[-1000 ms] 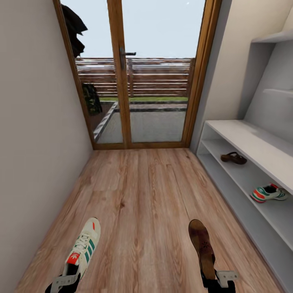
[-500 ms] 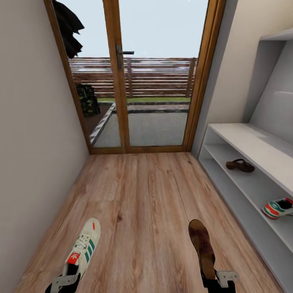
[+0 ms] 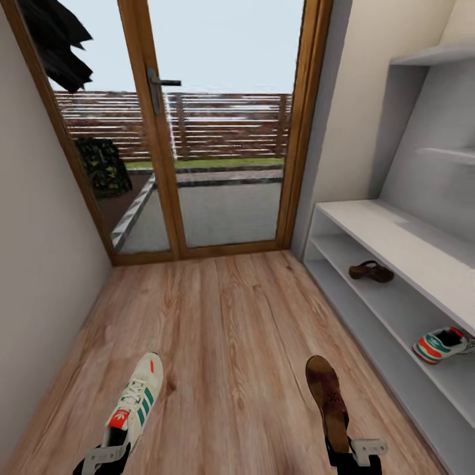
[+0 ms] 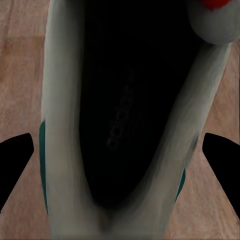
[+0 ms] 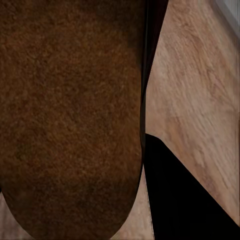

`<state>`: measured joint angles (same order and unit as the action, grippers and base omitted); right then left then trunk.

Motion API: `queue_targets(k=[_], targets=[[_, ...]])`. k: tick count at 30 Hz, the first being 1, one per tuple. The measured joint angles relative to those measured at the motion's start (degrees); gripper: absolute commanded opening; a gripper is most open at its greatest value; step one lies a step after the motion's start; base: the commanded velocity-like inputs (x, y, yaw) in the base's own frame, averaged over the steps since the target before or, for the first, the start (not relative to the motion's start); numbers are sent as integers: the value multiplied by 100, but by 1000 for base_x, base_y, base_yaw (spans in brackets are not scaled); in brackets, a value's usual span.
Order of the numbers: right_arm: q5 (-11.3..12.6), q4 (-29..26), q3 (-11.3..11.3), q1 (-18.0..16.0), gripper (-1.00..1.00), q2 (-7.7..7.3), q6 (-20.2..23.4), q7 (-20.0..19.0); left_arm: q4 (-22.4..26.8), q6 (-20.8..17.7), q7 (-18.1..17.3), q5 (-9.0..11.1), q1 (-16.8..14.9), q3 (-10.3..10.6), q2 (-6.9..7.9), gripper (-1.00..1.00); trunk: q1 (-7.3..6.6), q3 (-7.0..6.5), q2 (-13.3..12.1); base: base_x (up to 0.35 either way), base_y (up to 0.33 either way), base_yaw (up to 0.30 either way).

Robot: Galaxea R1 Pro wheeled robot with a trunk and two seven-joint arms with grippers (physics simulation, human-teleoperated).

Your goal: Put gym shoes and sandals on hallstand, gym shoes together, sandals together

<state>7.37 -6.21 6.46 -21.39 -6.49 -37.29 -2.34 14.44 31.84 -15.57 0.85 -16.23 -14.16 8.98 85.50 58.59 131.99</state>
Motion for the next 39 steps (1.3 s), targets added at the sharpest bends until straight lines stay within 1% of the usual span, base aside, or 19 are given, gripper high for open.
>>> queue_targets(k=[9, 23, 31, 39], targets=[[1, 0, -1, 0, -100, 0, 1, 0, 1, 0, 0, 0, 0, 0, 0, -100, 0, 0, 0, 324, 136, -263], [-2, -1, -3, 0, -100, 0, 2, 0, 1, 1, 0, 0, 0, -1, 0, -100, 1, 0, 0, 253, 246, -263], [-2, -1, -2, 0, -100, 1, 2, 0, 1, 1, 0, 3, 0, -1, 0, -100, 2, 0, 0, 176, 282, -263], [-2, -1, -2, 0, -100, 1, 2, 0, 2, 1, 0, 8, 0, -3, 0, -100, 3, 0, 0, 57, 284, -263]])
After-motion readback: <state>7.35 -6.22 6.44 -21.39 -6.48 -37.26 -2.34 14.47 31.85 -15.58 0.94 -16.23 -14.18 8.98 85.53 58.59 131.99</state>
